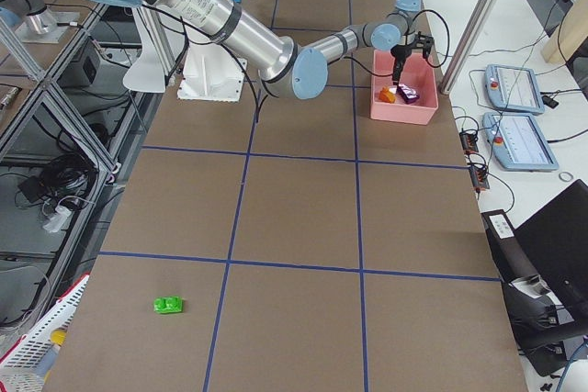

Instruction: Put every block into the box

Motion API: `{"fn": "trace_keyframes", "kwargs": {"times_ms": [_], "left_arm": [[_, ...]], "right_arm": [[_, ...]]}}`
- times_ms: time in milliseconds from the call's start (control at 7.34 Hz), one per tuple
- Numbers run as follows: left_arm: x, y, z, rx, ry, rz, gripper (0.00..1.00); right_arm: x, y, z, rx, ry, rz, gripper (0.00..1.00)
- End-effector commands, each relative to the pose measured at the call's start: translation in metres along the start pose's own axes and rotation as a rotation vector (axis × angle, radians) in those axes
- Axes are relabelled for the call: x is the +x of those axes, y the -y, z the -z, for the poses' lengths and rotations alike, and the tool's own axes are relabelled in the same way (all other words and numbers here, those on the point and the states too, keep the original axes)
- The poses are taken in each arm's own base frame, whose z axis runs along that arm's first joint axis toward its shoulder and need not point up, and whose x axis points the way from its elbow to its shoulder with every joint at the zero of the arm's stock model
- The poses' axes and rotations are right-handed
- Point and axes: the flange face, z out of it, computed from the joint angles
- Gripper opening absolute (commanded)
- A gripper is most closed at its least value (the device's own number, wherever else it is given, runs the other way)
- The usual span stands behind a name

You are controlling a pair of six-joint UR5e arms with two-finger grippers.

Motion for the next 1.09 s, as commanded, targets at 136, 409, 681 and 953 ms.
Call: {"fn": "trace_keyframes", "kwargs": {"times_ms": [136, 409, 681, 953], "left_arm": [[0.0, -0.062, -0.026, -0.029, 0.001, 0.022, 1.0], [-0.013, -0.069, -0.041, -0.012, 0.012, 0.01, 1.0], [-0.015, -0.075, -0.043, -0.024, 0.016, 0.016, 0.87], [-0.014, -0.081, -0.044, -0.037, 0.016, 0.032, 0.36]], "right_arm": [[0.032, 0.049, 0.076, 0.011, 0.075, -0.041, 1.0], [0.064, 0.05, 0.106, 0.02, 0.068, -0.066, 1.0], [0.134, 0.04, 0.128, 0.024, 0.019, -0.018, 1.0], [0.243, 0.03, 0.145, 0.009, -0.076, 0.088, 1.0]]}}
